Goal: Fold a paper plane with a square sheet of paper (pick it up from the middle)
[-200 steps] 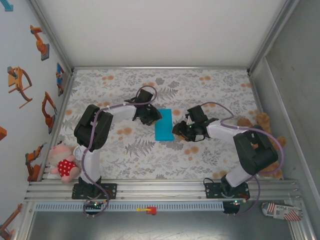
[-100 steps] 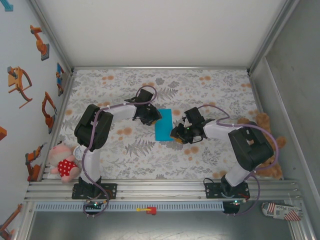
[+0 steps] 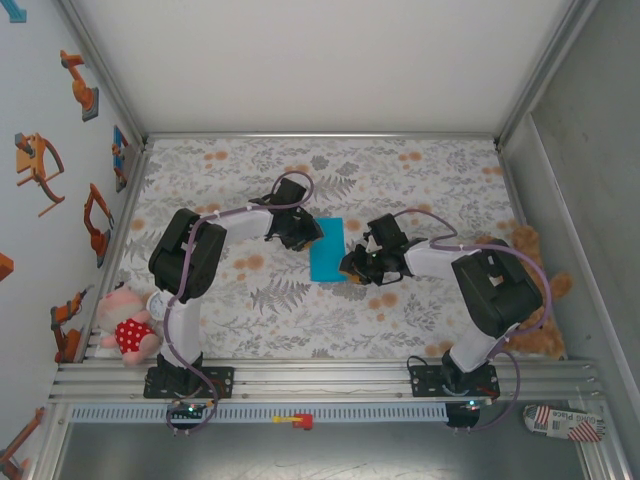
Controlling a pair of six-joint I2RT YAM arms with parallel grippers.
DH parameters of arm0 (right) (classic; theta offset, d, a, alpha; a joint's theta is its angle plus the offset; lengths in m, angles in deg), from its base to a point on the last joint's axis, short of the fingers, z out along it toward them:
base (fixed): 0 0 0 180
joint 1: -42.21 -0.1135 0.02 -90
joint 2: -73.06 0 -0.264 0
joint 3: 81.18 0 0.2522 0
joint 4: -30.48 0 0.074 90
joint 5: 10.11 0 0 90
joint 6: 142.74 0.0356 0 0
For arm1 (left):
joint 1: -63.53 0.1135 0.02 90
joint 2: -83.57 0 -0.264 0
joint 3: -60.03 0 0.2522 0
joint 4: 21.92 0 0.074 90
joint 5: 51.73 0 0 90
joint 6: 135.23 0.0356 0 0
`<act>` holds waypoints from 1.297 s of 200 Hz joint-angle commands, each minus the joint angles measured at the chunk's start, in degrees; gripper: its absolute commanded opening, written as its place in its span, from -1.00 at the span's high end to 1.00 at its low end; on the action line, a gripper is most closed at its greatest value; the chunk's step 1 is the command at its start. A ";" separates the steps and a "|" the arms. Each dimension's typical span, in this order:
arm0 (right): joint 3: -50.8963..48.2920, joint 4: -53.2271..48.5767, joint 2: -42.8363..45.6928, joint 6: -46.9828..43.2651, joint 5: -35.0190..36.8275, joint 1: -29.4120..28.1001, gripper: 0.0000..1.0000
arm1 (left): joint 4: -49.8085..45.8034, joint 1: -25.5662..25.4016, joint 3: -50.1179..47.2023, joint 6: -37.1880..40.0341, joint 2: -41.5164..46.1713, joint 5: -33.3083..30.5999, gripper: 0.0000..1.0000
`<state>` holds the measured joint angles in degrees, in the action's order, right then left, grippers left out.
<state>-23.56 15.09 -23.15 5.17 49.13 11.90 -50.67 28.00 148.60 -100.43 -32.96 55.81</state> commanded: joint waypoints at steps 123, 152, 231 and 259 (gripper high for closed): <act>1.14 -3.56 2.84 1.30 3.68 -0.29 1.00 | -5.92 0.19 1.38 5.58 0.31 1.59 0.36; 1.06 -6.11 4.21 0.50 3.65 -0.28 1.00 | -4.93 0.59 2.74 10.94 5.39 1.23 0.31; 0.97 -5.69 5.45 0.02 1.78 -0.28 1.00 | 0.08 2.37 2.46 11.14 -0.01 8.93 0.49; 0.75 -3.83 5.46 -0.15 1.10 -0.28 1.00 | -1.44 2.49 2.70 11.53 -1.60 8.09 0.51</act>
<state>-23.54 9.78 -19.26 5.95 51.33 11.90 -50.43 30.30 149.86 -90.51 -32.89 62.72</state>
